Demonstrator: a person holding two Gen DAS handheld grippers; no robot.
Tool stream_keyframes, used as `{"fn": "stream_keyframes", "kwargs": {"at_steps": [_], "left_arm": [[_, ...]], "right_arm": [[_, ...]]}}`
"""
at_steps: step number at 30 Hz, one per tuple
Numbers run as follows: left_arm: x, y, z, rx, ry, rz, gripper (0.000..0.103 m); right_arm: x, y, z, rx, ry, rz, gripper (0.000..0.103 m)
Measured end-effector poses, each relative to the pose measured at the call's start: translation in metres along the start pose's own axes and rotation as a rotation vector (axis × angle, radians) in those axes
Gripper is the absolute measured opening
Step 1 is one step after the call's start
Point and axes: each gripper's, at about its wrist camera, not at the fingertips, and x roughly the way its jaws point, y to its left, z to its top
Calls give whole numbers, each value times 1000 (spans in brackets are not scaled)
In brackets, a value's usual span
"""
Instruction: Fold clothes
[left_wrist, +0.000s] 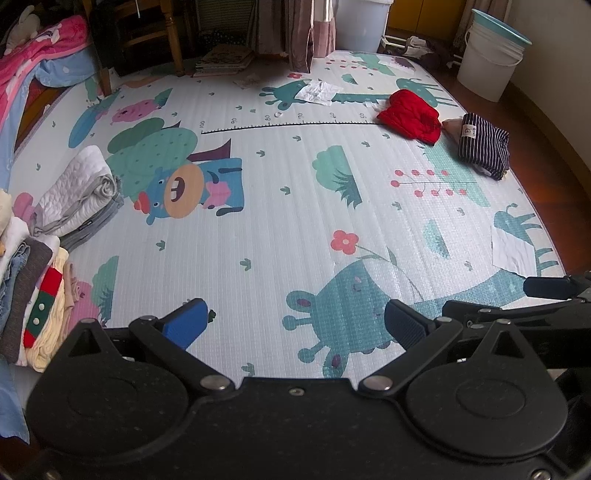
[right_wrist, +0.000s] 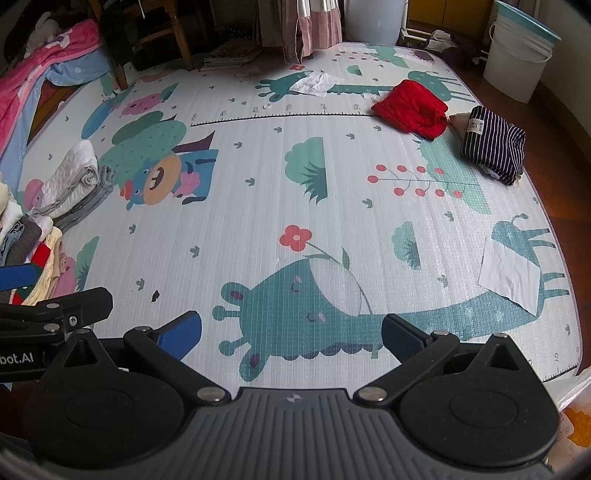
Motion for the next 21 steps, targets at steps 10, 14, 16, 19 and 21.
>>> {"fn": "stream_keyframes", "kwargs": {"at_steps": [10,14,16,19,21], "left_arm": [[1,-1,1,0,1,1,103],[1,-1,1,0,1,0,103],[1,-2,0,0,0,1,103],[1,-2,0,-1,-1,1,103],[1,-3,0,-1,-1,1,103]], "right_arm": [[0,2,2,-2,4,-3,103],[0,3,2,-3,5,-3,103],[0,2,2,-3,5,-3,103],[0,2,3,-4,6,-3,103],[0,2,3,-3,7,-4,103]]}}
